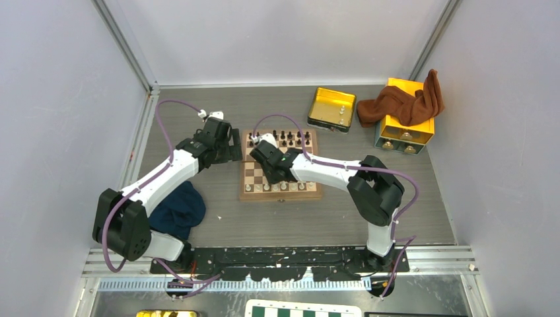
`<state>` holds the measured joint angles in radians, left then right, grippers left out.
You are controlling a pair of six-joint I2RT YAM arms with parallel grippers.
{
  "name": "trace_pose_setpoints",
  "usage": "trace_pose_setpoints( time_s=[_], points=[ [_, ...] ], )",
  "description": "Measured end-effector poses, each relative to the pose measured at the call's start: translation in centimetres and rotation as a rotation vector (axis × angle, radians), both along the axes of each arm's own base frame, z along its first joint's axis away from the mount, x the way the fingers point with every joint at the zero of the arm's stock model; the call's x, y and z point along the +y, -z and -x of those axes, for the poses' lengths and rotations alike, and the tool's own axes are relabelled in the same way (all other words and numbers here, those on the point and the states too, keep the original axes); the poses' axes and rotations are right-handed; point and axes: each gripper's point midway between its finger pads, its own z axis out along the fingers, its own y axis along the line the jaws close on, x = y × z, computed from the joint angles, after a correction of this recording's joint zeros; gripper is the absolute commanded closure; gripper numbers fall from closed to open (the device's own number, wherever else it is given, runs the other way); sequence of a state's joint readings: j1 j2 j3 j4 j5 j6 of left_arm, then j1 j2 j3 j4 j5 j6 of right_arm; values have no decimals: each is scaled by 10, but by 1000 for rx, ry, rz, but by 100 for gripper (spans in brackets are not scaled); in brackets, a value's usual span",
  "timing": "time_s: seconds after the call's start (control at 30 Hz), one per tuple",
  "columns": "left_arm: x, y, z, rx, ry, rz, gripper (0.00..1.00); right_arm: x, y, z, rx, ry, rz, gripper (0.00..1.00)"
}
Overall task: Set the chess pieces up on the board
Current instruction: Place the chess piece on the chessboard.
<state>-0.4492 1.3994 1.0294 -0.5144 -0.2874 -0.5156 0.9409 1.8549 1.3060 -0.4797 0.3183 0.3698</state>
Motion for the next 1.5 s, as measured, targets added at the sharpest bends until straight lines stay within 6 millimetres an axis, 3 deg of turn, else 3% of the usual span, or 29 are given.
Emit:
trace_pose_setpoints(
  time_s=[0.33, 0.67, 0.87, 1.5],
  points=[
    [0, 0, 0, 0, 0, 0, 2, -4, 3, 1, 4, 4, 13, 92],
    [0, 0, 0, 0, 0, 1, 2, -5, 7, 2, 11, 6, 21, 76],
    [0, 0, 0, 0, 0, 1, 1, -5, 9, 3, 15, 6, 26, 70],
    [-1, 0, 0, 1, 2, 3, 2, -6, 10, 2, 17, 8, 37, 69]
  ],
)
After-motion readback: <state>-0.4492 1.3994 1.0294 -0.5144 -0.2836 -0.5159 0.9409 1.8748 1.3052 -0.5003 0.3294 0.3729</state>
